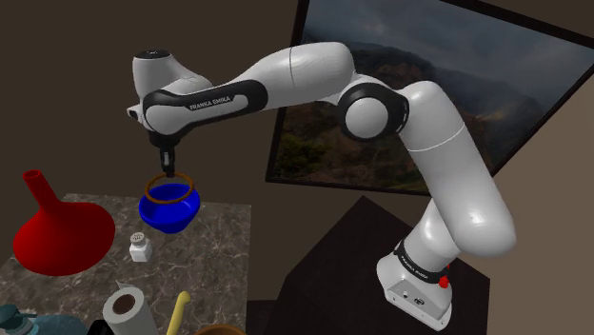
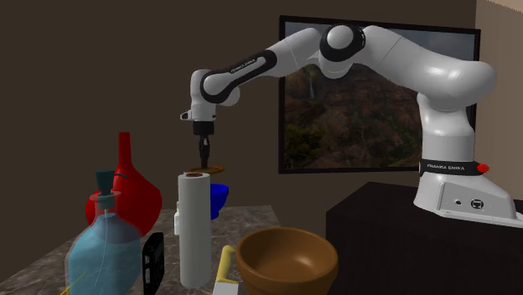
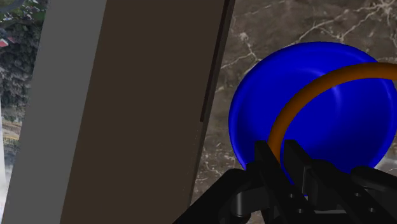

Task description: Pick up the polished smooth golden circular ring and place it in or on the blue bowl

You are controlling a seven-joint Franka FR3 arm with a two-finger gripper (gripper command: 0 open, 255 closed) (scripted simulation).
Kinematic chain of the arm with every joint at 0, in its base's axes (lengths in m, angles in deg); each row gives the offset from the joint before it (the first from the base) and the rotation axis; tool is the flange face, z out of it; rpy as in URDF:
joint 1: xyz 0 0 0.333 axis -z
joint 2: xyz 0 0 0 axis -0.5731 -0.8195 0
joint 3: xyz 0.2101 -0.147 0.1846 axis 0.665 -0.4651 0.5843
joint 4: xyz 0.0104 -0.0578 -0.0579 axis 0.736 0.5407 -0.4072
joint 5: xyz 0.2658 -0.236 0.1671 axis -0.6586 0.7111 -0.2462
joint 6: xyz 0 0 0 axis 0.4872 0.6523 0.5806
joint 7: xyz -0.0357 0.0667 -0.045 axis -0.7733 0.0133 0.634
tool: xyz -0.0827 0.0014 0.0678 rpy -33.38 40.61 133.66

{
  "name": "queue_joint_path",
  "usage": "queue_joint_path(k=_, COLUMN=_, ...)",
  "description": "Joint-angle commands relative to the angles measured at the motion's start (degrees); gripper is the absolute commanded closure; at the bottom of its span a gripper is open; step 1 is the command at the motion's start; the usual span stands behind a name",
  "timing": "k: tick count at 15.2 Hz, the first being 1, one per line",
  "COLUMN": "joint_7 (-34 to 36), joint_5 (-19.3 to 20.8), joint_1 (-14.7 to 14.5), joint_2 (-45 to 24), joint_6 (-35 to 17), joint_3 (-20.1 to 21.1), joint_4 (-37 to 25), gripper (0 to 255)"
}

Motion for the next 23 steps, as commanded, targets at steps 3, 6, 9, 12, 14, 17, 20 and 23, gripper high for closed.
queue_joint_path(k=3, joint_7=-0.2, joint_5=0.2, joint_1=-0.3, joint_2=-3.3, joint_6=-0.2, joint_3=-0.3, joint_4=-3.1, gripper=255)
queue_joint_path(k=6, joint_7=-0.1, joint_5=0.3, joint_1=-0.4, joint_2=-4.6, joint_6=-1.6, joint_3=-0.4, joint_4=-3.0, gripper=255)
queue_joint_path(k=9, joint_7=0.0, joint_5=0.5, joint_1=-0.4, joint_2=-6.0, joint_6=-2.8, joint_3=-0.6, joint_4=-3.2, gripper=255)
queue_joint_path(k=12, joint_7=0.0, joint_5=0.6, joint_1=-0.5, joint_2=-7.5, joint_6=-4.0, joint_3=-0.7, joint_4=-3.6, gripper=255)
queue_joint_path(k=14, joint_7=0.1, joint_5=0.7, joint_1=-0.6, joint_2=-8.2, joint_6=-4.4, joint_3=-0.8, joint_4=-3.7, gripper=255)
queue_joint_path(k=17, joint_7=0.1, joint_5=0.7, joint_1=-0.6, joint_2=-8.2, joint_6=-4.4, joint_3=-0.8, joint_4=-3.8, gripper=255)
queue_joint_path(k=20, joint_7=0.1, joint_5=0.7, joint_1=-0.6, joint_2=-8.2, joint_6=-4.4, joint_3=-0.7, joint_4=-3.8, gripper=255)
queue_joint_path(k=23, joint_7=0.2, joint_5=0.7, joint_1=-0.7, joint_2=-8.5, joint_6=-4.5, joint_3=-0.8, joint_4=-4.1, gripper=0)
